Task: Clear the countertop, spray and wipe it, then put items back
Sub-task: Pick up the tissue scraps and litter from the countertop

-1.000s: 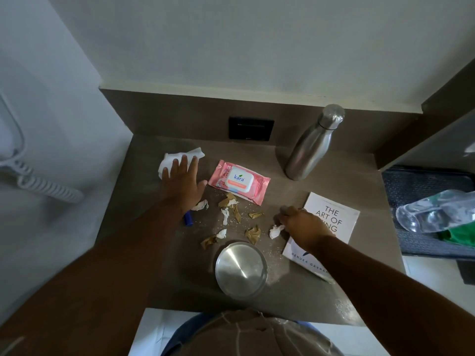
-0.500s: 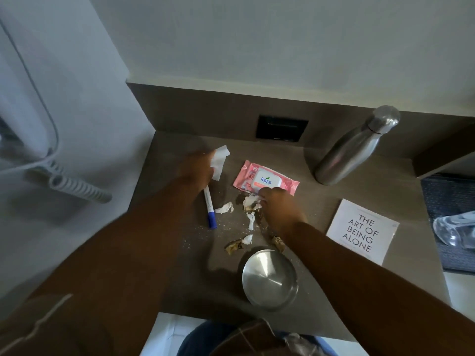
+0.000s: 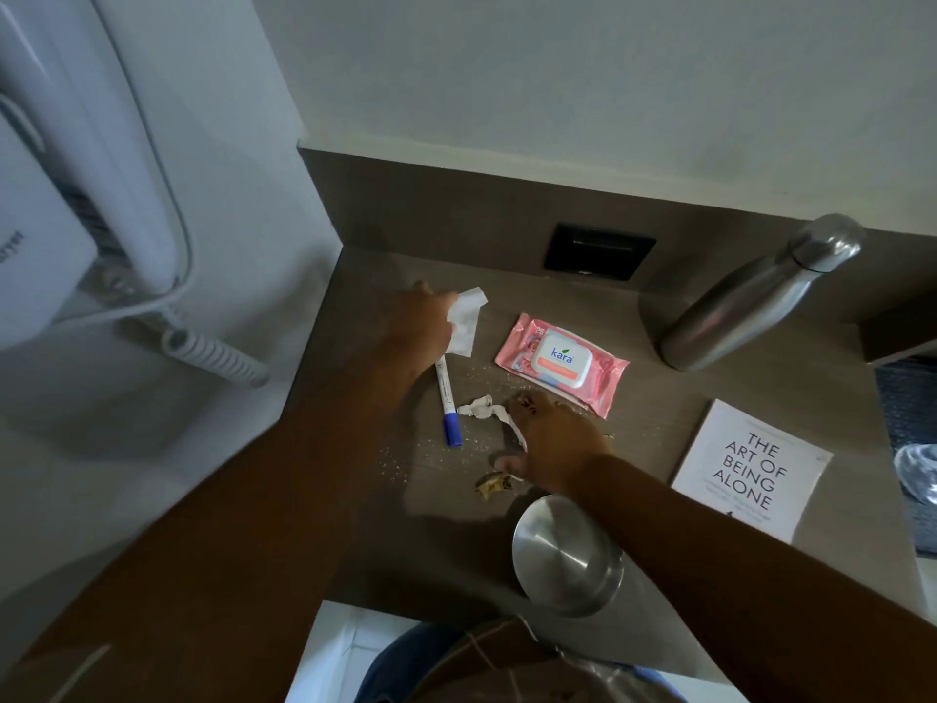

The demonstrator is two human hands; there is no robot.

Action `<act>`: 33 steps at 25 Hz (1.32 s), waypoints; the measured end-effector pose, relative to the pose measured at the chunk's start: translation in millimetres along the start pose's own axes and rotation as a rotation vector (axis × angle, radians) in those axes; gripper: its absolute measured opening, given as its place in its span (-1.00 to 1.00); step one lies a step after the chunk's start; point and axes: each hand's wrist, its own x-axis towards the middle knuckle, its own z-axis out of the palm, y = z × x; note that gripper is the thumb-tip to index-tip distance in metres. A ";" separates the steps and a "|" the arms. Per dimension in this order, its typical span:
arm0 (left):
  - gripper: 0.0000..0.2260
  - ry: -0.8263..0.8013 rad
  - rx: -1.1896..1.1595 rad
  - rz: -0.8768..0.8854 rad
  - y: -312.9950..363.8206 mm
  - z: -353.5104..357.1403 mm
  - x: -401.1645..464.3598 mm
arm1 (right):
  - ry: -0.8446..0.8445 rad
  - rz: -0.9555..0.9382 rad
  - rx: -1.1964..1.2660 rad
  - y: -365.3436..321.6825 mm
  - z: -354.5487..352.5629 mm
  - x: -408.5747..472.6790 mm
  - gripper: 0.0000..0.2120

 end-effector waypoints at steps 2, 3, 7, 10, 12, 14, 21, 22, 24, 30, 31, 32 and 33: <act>-0.58 -0.050 0.009 -0.007 2.3 7.8 4.7 | -0.024 -0.003 -0.042 1.0 5.7 -2.1 -0.10; -0.60 -0.058 0.029 -0.010 4.4 11.3 7.2 | -0.009 -0.003 -0.051 1.5 8.9 -3.1 -0.07; -0.67 -0.085 -0.045 -0.024 9.4 15.0 12.2 | 0.079 -0.021 -0.071 -0.7 18.5 -1.3 -0.30; -0.71 -0.008 -0.115 -0.008 11.6 2.2 7.7 | 0.126 -0.096 -0.032 4.8 10.4 1.0 -0.58; -0.76 0.115 -0.222 -0.022 17.1 -10.7 2.9 | 0.127 -0.133 -0.047 13.5 1.8 2.6 -0.61; -0.71 0.061 -0.179 0.058 24.0 -16.0 -6.3 | 0.126 -0.125 -0.065 25.1 -6.5 1.7 -0.55; -0.77 -0.290 0.116 0.276 57.2 16.2 -57.8 | 0.165 0.025 -0.027 80.9 -6.3 -26.5 -0.56; -0.77 -0.264 0.137 0.272 60.6 22.0 -62.4 | 0.123 0.034 -0.019 81.8 -1.9 -30.3 -0.56; -0.79 -0.232 0.114 0.251 61.5 29.1 -71.3 | 0.057 0.051 0.028 79.7 7.1 -36.1 -0.46; -0.79 -0.340 0.064 0.233 71.8 21.7 -72.5 | 0.110 0.032 -0.052 76.8 24.1 -49.3 -0.50; -0.78 -0.352 0.041 0.218 76.6 17.6 -74.1 | 0.121 0.025 -0.061 76.2 23.8 -51.6 -0.55; -0.79 -0.348 -0.001 0.200 81.0 12.7 -77.9 | 0.131 0.012 -0.064 75.7 23.4 -53.5 -0.58; -0.81 -0.326 -0.047 0.181 83.1 7.8 -83.0 | 0.142 -0.003 -0.060 75.6 22.7 -55.5 -0.60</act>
